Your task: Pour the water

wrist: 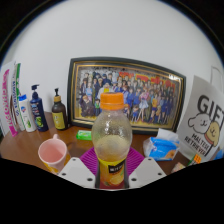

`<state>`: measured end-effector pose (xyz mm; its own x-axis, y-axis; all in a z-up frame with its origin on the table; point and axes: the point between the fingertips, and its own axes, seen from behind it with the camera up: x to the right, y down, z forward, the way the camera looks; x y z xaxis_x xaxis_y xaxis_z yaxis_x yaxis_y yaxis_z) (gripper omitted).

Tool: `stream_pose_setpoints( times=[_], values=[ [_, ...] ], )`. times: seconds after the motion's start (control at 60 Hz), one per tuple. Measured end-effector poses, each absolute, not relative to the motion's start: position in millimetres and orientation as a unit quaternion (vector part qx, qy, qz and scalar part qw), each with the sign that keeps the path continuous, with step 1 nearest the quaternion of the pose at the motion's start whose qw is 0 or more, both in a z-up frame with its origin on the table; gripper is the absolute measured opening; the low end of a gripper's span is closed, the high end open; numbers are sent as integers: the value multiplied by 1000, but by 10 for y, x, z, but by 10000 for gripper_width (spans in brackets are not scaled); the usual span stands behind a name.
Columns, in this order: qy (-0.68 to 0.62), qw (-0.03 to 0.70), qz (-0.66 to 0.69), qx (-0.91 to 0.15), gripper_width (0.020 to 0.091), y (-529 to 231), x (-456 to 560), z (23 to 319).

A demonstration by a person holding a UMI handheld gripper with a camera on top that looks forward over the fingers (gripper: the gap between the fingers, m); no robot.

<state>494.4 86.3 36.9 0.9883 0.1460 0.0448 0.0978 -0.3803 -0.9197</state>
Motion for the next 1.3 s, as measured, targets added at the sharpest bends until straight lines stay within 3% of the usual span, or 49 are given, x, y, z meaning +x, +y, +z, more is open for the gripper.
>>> stream_pose_setpoints(
  times=[0.15,0.267,0.383,0.5,0.533,0.583,0.683,1.067,1.3],
  values=[
    [-54,541,59,-837,337,879,4935,28],
    [-54,565,61,-821,355,896,4945,46],
    [-47,560,59,-825,519,828,4956,31],
    [-46,527,48,-847,870,702,4979,-107],
    [-41,520,44,-852,837,650,5001,-119],
    [-37,510,36,-859,865,542,5018,-116],
    [-32,497,14,-867,855,246,5029,-2],
    [30,488,-41,-872,854,-1674,4576,1159],
    [47,491,-55,-868,855,-2498,4284,1468]
  ],
)
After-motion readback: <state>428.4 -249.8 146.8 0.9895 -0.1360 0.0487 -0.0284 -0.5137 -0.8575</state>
